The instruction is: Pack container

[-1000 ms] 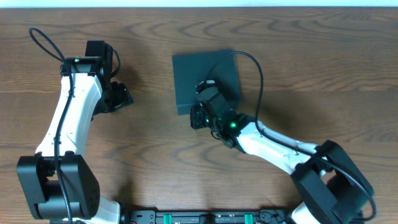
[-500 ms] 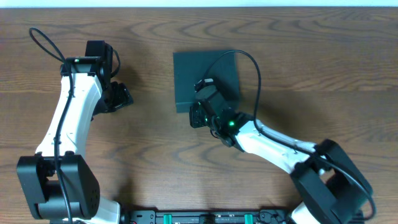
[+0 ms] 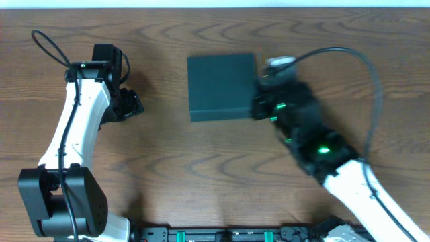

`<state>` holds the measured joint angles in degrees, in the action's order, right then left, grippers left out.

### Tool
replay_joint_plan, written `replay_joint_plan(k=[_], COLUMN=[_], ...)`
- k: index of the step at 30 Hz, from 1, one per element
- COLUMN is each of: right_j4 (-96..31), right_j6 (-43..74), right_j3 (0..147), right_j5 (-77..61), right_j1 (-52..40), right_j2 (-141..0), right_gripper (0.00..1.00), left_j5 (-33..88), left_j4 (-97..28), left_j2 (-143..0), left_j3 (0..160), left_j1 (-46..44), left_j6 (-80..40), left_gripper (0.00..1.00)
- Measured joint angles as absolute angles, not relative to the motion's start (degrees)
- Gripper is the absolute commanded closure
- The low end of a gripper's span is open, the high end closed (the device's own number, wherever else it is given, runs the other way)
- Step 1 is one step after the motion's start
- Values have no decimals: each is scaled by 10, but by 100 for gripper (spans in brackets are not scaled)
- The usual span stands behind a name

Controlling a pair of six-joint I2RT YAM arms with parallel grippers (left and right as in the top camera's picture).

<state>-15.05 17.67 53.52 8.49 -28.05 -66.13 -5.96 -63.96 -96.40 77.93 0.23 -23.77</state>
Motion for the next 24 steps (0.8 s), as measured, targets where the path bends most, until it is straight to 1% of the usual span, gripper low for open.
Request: replay_joint_plan(k=[4,6,9,12,13,14,15,16,17,19,24], right_j4=[-203,-211,-188,-117,-93,-60,-37,-12,18,41,51], right_j6=[155,130,90,61,57,55,54,53,54,57,59], right_j3=[535,531,507,455,441,418,398,377,349,318,256], right_j5=[15,-33,-85,-117,-123,-130,-134,-136,-140,-142,-146], right_j1=[-168,-129,-101,-95,-92,-87,-80,-72,-58,-40,16], right_j2=[-623,-606,-571,-517,-502,-478,-455,-432,-400,-360,-272], right_gripper=[99,99,99,98,92,69,25,1,1,1,1], left_j5=[-59,-59,-59,-60,-60,-59,-59,-60,-59,-59,-60], left_j4=[-640,-640,-639,-639,-639,-640,-639,-640,-640,-640,-639], left_j2=[-964,-964,-964,-964,-964,-964,-964,-964,-964,-964,-964], left_j3=[779,779,779,779,779,779,779,779,779,779,779], left_j1=[2,2,2,2,2,2,2,2,2,2,2], left_j6=[-238,-238,-238,-238,-238,-238,-238,-238,-238,-238,-238], left_gripper=[5,5,5,5,5,5,5,5,5,5,5])
